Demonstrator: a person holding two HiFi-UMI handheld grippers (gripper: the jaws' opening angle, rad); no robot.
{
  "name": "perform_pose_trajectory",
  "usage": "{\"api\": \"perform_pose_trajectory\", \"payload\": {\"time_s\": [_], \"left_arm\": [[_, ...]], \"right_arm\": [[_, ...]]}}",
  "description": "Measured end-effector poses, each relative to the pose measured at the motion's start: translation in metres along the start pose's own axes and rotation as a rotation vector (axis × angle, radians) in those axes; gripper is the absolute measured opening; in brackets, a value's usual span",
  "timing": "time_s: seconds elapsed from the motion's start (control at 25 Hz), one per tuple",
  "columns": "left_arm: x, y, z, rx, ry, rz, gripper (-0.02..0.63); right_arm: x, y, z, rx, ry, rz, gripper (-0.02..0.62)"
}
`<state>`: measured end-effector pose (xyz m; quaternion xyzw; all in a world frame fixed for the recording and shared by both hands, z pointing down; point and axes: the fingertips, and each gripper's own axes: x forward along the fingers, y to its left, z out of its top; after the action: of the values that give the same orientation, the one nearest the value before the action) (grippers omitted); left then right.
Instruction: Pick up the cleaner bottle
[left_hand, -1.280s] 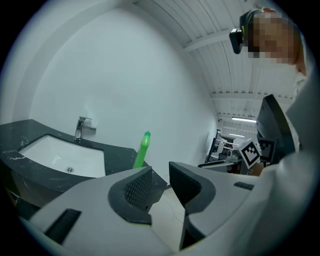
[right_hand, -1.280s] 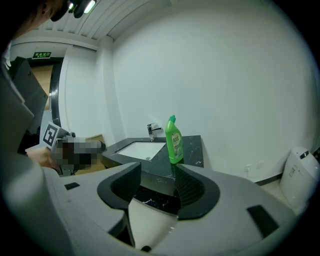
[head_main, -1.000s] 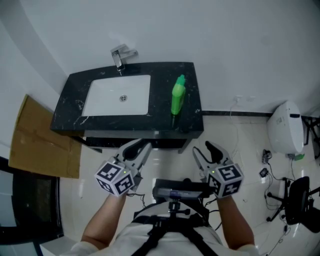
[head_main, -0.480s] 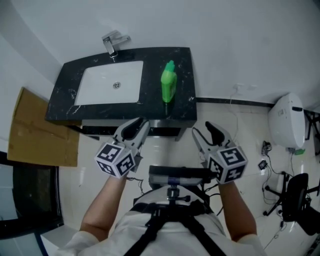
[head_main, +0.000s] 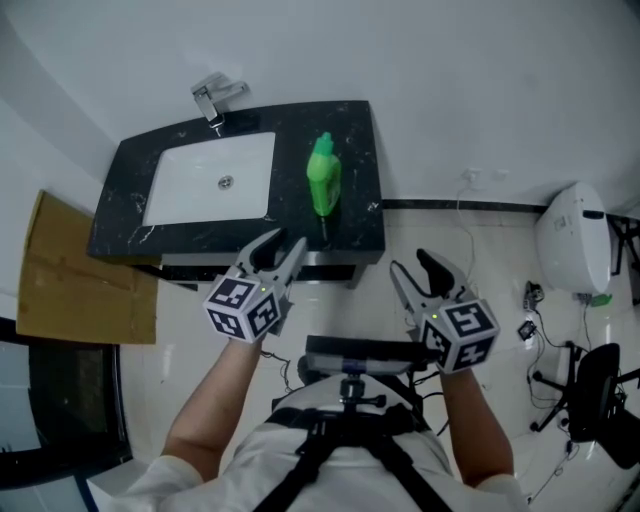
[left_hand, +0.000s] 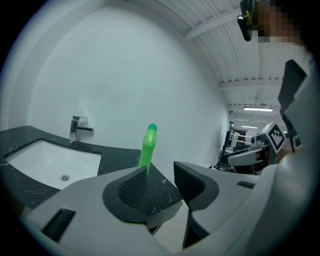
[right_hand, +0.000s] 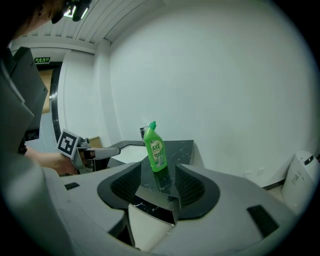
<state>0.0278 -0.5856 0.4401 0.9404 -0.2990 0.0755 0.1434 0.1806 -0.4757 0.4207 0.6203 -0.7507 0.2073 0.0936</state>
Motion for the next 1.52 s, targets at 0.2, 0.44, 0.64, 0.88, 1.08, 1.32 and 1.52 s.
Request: {"api": "perform_pose_trajectory", "payload": {"time_s": [0.2, 0.44, 0.64, 0.88, 1.08, 1.32, 1.52], "left_arm": [[0.018, 0.003, -0.003, 0.017, 0.019, -0.002, 0.184], [0.021, -0.006, 0.0, -0.001, 0.006, -0.049, 0.199], [-0.031, -0.026, 0.014, -0.016, -0.062, -0.074, 0.199], [-0.068, -0.024, 0.023, -0.021, -0.085, -0.056, 0.12], [-0.083, -0.017, 0.028, -0.067, -0.094, -0.054, 0.017], [-0.086, -0.016, 0.027, -0.075, -0.091, -0.056, 0.001], [-0.076, -0.017, 0.032, -0.069, -0.089, -0.065, 0.002]], "right_arm": [[-0.001, -0.008, 0.001, 0.008, -0.003, -0.014, 0.21], [-0.002, -0.018, 0.002, 0.019, -0.004, -0.036, 0.21], [-0.002, -0.022, -0.001, 0.025, 0.005, -0.041, 0.21], [0.001, -0.012, -0.004, 0.016, 0.011, -0.023, 0.21], [-0.007, 0.002, 0.0, -0.032, -0.009, 0.002, 0.207], [-0.034, -0.007, 0.008, -0.107, -0.107, -0.042, 0.103], [-0.05, -0.021, 0.015, -0.105, -0.15, -0.105, 0.021]]}}
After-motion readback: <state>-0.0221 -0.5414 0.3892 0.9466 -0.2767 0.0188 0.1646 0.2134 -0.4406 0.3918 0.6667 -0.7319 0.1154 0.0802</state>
